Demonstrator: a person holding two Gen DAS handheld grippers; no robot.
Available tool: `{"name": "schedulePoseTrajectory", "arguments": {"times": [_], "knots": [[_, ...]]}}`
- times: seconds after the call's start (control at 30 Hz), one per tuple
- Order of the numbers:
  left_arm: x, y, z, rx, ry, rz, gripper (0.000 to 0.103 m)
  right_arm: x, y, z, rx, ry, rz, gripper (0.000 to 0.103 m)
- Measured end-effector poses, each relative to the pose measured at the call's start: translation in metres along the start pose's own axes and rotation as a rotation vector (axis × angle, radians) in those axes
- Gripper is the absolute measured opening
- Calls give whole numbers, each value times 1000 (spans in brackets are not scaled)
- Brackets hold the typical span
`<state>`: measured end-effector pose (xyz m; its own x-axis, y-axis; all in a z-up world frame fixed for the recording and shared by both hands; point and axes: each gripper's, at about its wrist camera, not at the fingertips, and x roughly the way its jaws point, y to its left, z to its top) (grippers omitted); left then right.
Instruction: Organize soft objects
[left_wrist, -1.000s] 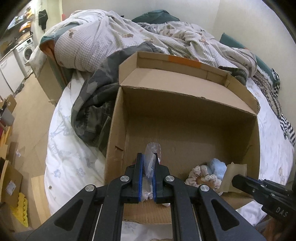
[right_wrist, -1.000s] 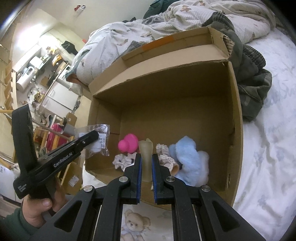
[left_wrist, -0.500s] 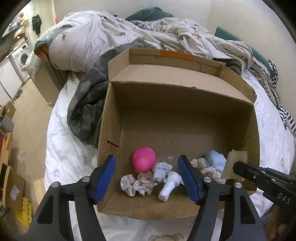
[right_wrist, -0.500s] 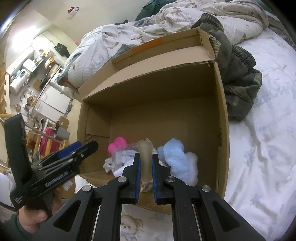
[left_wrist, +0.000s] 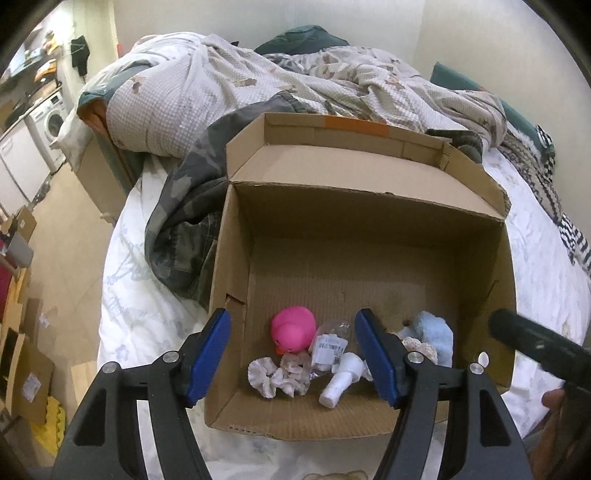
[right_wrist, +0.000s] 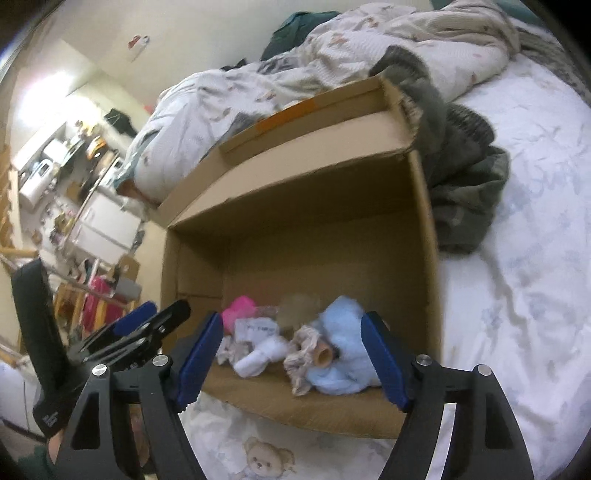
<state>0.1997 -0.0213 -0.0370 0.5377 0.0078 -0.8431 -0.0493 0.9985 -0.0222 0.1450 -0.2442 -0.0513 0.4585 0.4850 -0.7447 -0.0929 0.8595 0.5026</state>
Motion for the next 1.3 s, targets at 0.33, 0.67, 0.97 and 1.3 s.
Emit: {"name": "schedulePoseTrajectory", "arguments": {"times": [0.33,0.67,0.97,1.3], "knots": [[-41,13,2,-15,-147,79,67,-40,15,-2,-61,-197,-49,103],[-94,26,-23,29,-250,90,99,-74,41,-25,-204,-291,-188,103],[-111,41,-58,-41,-245,85,102,-81,56,-56,-253,-286,-201,103],[-112,40,-69,-15,-249,34,102,-76,66,-79,-257,-269,-216,103]]}}
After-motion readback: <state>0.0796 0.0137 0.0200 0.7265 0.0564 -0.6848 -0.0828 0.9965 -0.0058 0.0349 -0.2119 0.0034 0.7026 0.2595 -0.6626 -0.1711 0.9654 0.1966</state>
